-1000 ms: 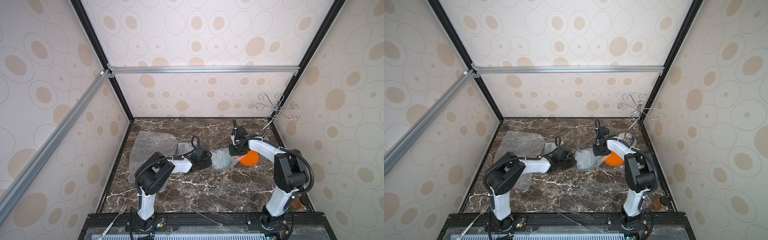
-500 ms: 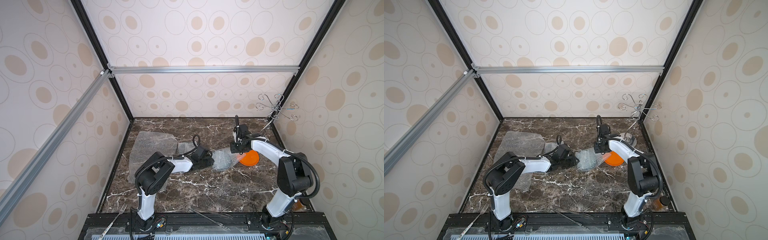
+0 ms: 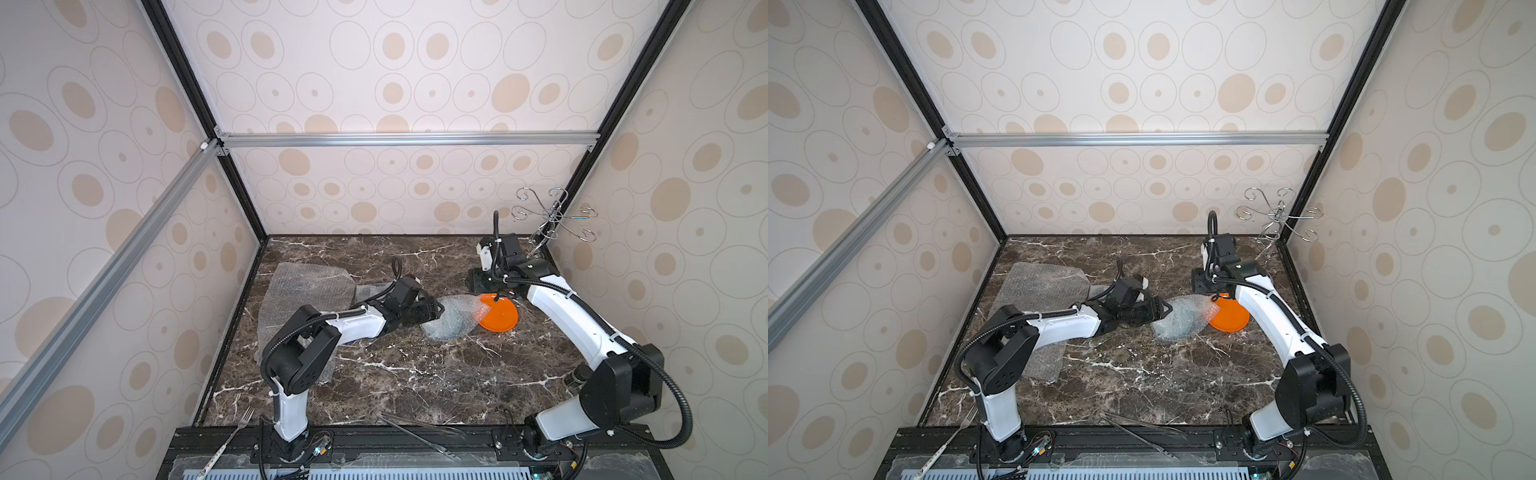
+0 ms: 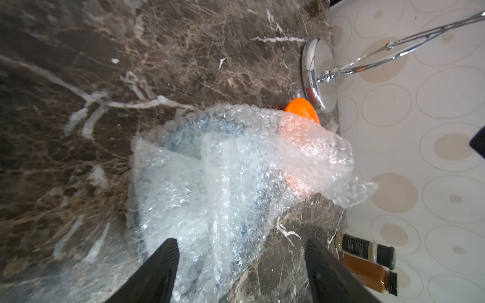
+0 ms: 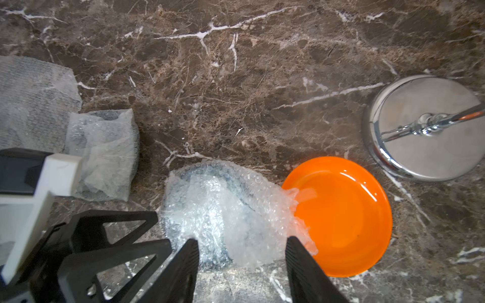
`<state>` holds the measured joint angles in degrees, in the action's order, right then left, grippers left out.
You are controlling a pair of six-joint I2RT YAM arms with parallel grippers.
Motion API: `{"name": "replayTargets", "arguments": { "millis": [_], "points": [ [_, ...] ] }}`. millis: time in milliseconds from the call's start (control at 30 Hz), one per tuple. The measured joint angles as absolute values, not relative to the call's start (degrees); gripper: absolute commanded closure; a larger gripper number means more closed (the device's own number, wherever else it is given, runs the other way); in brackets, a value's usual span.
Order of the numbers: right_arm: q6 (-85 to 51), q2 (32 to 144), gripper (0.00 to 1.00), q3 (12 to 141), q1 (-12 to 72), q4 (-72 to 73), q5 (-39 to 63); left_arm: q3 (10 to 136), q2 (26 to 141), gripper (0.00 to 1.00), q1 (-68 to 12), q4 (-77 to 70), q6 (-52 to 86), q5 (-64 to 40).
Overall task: Unpack dinner plates from bubble wrap
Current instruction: Unwrap the bubble wrap at the center of the board.
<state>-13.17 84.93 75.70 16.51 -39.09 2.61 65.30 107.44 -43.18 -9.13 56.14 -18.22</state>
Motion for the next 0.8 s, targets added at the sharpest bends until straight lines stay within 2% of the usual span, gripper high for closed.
{"name": "replayTargets", "arguments": {
  "millis": [200,633,800],
  "points": [
    [-14.98,79.48,0.38,70.52,16.93,-39.94,7.66,66.92,108.73,0.21,-43.2,-8.4,52.47,-20.05],
    [-17.72,67.42,0.38,61.3,19.31,-42.48,10.87,71.94,116.46,0.29,-43.51,-7.62,47.66,-20.01],
    [-17.8,65.45,0.38,59.61,19.33,-42.92,10.85,73.3,117.47,0.37,-43.51,-7.64,47.72,-19.97]
  ]
}}
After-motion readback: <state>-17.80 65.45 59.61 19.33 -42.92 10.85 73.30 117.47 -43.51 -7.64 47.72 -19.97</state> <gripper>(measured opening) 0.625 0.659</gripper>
